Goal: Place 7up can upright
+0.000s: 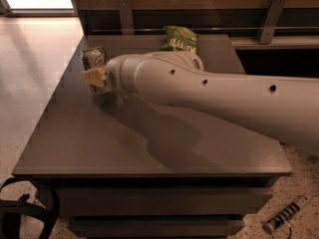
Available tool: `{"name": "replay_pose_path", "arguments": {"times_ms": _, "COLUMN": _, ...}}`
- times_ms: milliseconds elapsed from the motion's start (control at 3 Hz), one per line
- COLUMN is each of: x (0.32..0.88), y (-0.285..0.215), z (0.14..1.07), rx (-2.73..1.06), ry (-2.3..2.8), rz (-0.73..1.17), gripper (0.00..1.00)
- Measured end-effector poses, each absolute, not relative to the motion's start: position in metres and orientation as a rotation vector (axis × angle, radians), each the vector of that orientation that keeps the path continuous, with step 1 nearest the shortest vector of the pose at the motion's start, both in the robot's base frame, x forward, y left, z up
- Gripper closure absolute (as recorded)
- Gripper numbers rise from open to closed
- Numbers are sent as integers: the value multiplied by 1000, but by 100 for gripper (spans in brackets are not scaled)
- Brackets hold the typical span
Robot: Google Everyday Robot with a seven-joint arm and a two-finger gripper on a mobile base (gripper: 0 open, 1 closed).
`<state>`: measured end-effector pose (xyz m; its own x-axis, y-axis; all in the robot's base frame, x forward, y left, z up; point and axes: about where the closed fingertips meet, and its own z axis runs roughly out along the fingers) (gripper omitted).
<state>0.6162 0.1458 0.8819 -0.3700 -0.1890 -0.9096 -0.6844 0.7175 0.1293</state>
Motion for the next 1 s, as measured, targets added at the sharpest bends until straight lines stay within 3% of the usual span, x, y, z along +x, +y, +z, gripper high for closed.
{"name": "replay_pose_path", "arguments": {"times_ms": 333, "x": 627, "y": 162, "z": 892, "rx": -634, "ry": 1766, "rz": 676, "gripper": 100}}
{"name": "replay_pose_path", "arguments": {"times_ms": 1000, "x": 642, "y": 134, "z": 919, "rx": -479, "ry": 1535, "rz": 694, "gripper": 100}}
